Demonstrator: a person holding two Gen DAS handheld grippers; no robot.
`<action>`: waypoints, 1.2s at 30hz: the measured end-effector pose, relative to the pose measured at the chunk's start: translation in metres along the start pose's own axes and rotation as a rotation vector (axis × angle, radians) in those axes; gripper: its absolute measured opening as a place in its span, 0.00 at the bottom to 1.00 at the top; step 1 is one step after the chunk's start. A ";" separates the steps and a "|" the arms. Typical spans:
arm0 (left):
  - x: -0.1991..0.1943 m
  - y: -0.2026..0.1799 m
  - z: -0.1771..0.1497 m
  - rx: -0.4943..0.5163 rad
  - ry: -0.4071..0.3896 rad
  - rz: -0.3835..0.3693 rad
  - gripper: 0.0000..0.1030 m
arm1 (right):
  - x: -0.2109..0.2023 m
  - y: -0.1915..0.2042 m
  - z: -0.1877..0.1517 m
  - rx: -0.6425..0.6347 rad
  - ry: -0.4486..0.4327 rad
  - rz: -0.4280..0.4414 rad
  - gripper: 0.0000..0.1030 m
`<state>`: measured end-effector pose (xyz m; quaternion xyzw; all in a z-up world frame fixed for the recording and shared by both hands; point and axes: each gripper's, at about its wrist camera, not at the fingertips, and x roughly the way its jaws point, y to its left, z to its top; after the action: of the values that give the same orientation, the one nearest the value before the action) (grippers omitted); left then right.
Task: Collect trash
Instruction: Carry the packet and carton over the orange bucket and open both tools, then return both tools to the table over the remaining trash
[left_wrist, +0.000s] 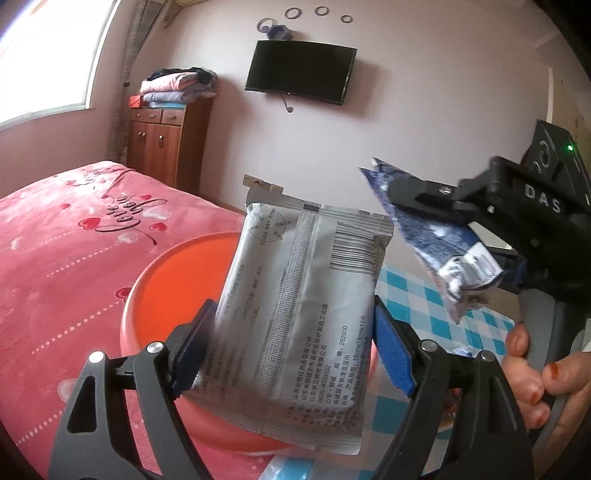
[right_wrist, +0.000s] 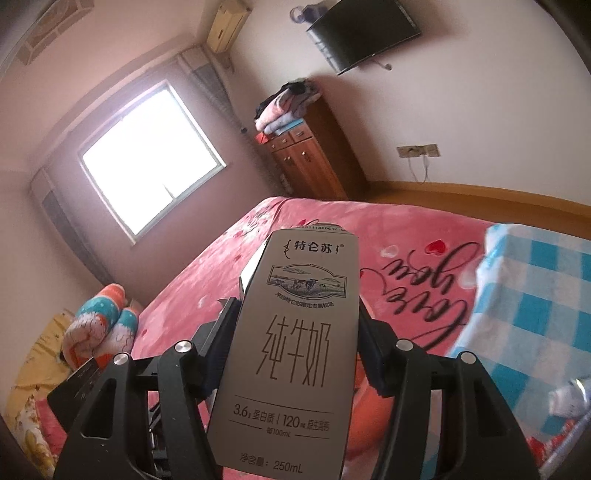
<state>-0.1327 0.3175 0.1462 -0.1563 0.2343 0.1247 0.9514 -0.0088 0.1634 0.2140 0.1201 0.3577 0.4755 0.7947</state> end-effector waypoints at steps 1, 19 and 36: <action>0.003 0.002 0.000 -0.006 0.006 0.008 0.78 | 0.008 0.001 0.002 -0.003 0.009 0.005 0.59; 0.016 0.011 -0.006 -0.034 0.028 0.047 0.86 | 0.001 -0.037 -0.017 0.088 -0.043 -0.077 0.92; -0.002 -0.027 -0.013 0.030 0.016 -0.029 0.87 | -0.061 -0.066 -0.066 0.012 -0.102 -0.326 0.92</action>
<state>-0.1312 0.2877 0.1420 -0.1465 0.2414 0.1061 0.9534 -0.0268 0.0681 0.1594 0.0893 0.3347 0.3316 0.8775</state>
